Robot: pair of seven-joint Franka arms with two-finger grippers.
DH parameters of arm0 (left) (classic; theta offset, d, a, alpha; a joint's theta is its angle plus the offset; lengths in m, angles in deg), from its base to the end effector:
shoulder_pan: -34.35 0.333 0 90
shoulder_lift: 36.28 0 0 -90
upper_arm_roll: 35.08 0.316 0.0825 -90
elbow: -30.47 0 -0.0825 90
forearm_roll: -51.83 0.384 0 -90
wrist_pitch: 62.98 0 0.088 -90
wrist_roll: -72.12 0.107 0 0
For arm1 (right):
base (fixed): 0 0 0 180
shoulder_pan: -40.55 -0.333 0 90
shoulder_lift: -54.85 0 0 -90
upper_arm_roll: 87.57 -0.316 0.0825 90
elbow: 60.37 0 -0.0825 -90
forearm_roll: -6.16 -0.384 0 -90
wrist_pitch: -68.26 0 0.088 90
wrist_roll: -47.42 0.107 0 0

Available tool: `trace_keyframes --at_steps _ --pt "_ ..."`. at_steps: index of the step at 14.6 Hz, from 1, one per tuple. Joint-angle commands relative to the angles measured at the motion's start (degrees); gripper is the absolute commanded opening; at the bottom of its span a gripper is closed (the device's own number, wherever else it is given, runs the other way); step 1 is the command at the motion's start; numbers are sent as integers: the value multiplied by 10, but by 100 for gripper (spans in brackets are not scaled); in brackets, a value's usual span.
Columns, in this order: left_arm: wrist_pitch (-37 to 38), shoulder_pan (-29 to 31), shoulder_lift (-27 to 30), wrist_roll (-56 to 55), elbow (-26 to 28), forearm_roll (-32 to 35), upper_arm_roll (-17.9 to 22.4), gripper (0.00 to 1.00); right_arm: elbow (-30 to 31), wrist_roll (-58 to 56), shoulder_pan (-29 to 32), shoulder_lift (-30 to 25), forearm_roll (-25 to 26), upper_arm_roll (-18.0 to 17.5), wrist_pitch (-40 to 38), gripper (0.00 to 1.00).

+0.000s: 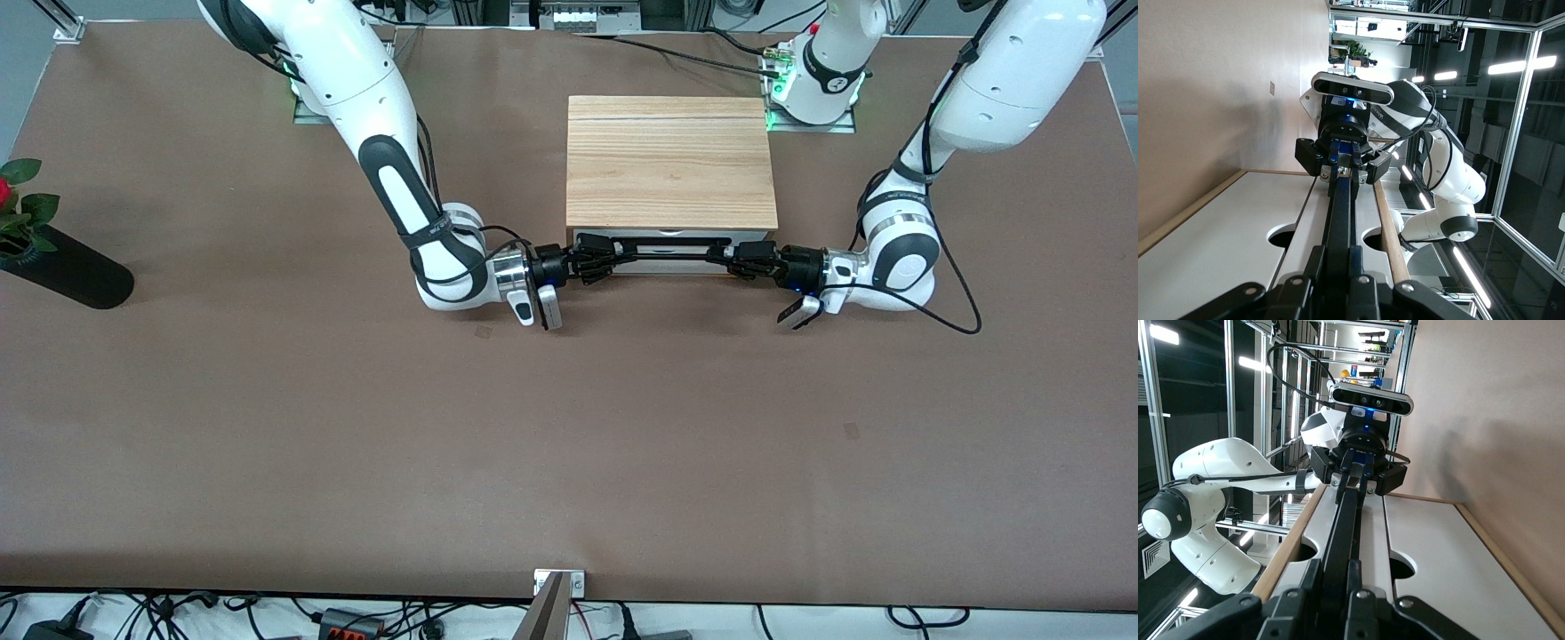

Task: Pull top drawer with both arms simultaneously
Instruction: 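Pull the black handle outward with both grippers, sliding the drawer open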

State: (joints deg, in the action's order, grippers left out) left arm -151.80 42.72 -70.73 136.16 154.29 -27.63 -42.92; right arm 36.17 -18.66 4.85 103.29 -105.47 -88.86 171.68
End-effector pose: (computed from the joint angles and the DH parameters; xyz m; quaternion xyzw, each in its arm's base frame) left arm 0.4835 -0.1059 0.1446 0.6970 -0.0290 -0.0741 0.7126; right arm 0.4882 0.4628 0.1424 -0.6863 -0.1161 0.0210 0.7177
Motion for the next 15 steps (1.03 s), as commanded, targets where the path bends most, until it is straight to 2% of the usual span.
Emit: trace_keyframes --at_steps 1,6,11,15 --pt "15 0 0 -25 -11 -1 -3 2 -14 -18 11 11 3 1 -3 14" --pt "15 0 -24 -51 -66 0 -3 2 -15 -19 12 11 -1 1 1 14" --pt "12 0 -50 -56 -115 0 -3 2 -43 -18 22 12 1 3 6 14" --pt "9 0 -62 -73 -147 0 3 2 -81 -17 26 23 -2 3 43 12"
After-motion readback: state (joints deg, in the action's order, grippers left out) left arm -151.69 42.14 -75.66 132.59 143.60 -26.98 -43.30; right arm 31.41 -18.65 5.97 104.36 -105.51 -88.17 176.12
